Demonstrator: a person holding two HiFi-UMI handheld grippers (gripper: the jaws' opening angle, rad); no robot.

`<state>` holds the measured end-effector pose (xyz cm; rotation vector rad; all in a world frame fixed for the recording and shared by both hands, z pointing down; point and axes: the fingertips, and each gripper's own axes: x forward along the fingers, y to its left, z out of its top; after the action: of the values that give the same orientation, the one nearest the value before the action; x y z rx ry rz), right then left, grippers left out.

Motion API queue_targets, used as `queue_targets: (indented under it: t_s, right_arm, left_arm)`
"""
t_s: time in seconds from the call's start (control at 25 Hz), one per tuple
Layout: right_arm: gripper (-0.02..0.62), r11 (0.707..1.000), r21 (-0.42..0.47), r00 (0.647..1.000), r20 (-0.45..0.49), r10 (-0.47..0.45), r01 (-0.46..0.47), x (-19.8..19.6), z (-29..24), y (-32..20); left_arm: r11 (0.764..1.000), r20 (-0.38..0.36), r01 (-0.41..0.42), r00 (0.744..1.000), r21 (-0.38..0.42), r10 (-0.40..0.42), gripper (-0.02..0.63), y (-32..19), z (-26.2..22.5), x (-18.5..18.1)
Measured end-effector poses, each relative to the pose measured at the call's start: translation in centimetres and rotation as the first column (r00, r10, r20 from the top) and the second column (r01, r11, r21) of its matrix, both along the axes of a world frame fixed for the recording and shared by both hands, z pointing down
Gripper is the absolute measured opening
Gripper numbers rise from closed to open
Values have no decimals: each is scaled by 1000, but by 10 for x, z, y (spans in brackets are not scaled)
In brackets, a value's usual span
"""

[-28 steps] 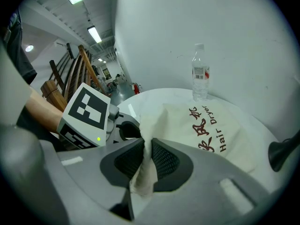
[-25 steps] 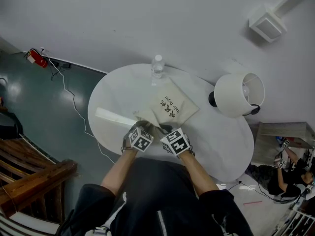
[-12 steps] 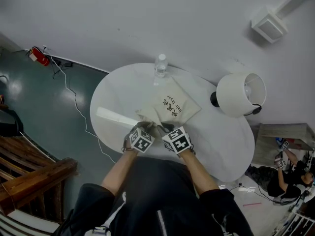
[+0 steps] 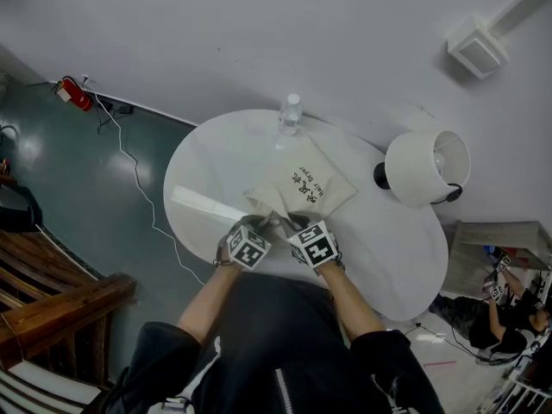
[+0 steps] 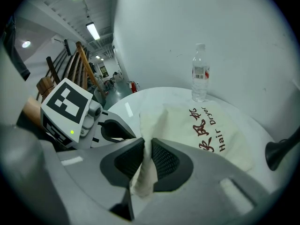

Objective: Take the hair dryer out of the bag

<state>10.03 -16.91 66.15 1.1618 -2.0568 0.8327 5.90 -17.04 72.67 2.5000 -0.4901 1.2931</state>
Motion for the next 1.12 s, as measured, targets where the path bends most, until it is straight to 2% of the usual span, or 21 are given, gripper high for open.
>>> queue_targets:
  t_s: [1.12]
  right_arm:
    - [49,1000,-1,1000,-25,12,-12,-2,7,0]
  left_arm:
    - [999,-2,28,1000,-22,-28,72,20,-4,-53]
